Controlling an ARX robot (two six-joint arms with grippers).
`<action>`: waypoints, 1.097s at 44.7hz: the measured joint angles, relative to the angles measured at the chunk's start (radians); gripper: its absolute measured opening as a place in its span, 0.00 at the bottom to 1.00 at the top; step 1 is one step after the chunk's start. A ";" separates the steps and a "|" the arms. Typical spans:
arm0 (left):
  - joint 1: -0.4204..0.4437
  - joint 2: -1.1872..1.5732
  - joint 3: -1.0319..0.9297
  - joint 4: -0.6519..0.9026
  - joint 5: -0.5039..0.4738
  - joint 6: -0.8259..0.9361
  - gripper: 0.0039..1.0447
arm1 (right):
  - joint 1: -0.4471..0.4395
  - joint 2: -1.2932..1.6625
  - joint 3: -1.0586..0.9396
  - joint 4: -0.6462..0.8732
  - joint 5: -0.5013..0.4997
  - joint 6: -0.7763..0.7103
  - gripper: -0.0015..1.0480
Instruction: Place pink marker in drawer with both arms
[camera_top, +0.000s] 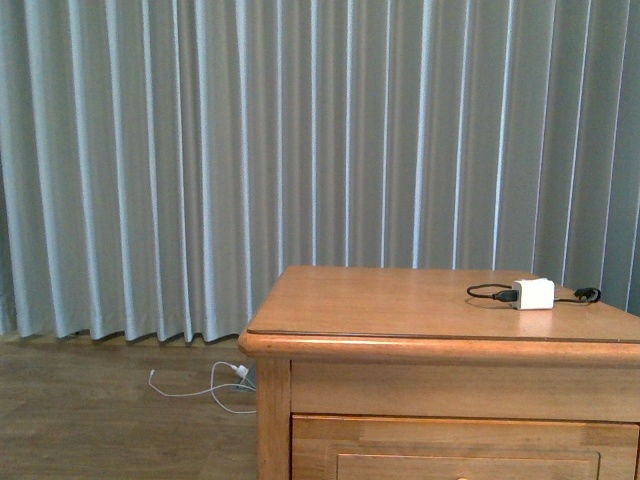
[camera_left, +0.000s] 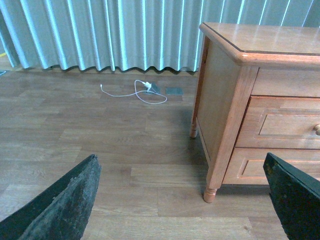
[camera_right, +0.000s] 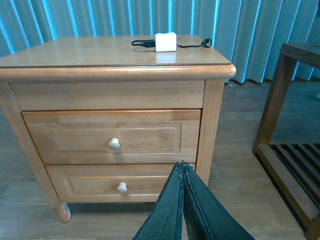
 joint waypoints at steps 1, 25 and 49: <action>0.000 0.000 0.000 0.000 0.000 0.000 0.94 | 0.000 -0.007 0.000 -0.007 0.000 0.000 0.01; 0.000 0.000 0.000 0.000 0.000 0.000 0.94 | 0.000 -0.283 0.001 -0.284 -0.001 0.000 0.01; 0.000 0.000 0.000 0.000 0.000 0.000 0.94 | 0.000 -0.285 0.001 -0.289 -0.001 -0.002 0.52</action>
